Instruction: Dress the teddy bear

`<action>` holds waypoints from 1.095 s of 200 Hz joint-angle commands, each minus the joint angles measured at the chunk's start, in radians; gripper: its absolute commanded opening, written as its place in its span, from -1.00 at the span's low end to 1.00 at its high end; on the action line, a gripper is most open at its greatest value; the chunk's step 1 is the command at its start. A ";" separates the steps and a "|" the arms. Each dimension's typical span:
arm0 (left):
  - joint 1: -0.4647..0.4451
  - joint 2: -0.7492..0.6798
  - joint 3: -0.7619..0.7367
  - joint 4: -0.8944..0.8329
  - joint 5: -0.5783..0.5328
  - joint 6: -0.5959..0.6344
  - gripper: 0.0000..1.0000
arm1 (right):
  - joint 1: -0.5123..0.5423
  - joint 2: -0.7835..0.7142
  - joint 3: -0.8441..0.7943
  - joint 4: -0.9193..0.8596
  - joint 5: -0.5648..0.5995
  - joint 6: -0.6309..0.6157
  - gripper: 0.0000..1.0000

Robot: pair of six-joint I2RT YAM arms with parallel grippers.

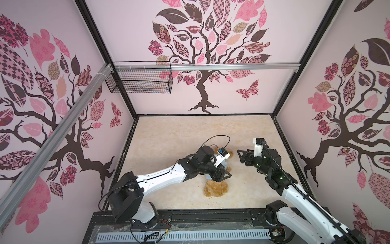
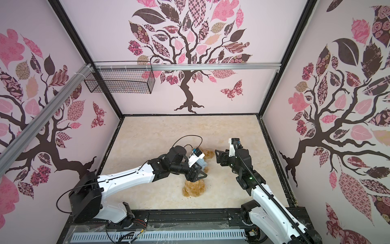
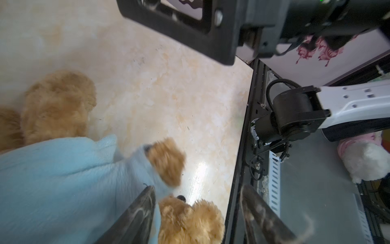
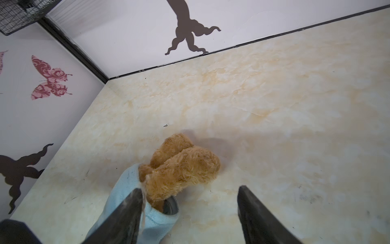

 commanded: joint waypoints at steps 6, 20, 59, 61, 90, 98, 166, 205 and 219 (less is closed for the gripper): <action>0.027 -0.164 -0.108 0.027 -0.126 -0.098 0.54 | 0.041 0.087 0.030 0.105 -0.225 0.014 0.22; 0.072 -0.218 -0.165 -0.009 -0.235 -0.174 0.58 | 0.141 0.156 0.074 0.082 -0.196 -0.035 0.17; 0.164 -0.216 -0.271 0.019 -0.249 -0.331 0.61 | 0.213 0.299 0.116 -0.042 -0.071 -0.062 0.01; 0.162 -0.209 -0.269 0.021 -0.245 -0.336 0.61 | 0.213 0.300 0.111 -0.045 -0.061 -0.062 -0.01; 0.093 -0.066 -0.209 0.061 -0.211 -0.364 0.66 | 0.212 0.248 -0.001 -0.034 0.016 -0.023 -0.13; 0.069 -0.023 -0.196 0.080 -0.204 -0.369 0.66 | 0.212 0.232 -0.032 -0.019 0.005 -0.005 -0.17; 0.031 0.192 -0.108 0.087 -0.169 -0.318 0.25 | 0.214 0.161 -0.239 0.179 -0.208 0.166 -0.41; 0.080 0.095 -0.050 -0.226 -0.131 0.066 -0.26 | 0.213 0.033 -0.183 -0.027 -0.150 0.075 -0.08; 0.108 0.029 -0.058 -0.329 -0.087 0.247 -0.35 | 0.195 -0.037 -0.155 -0.078 -0.105 0.046 0.04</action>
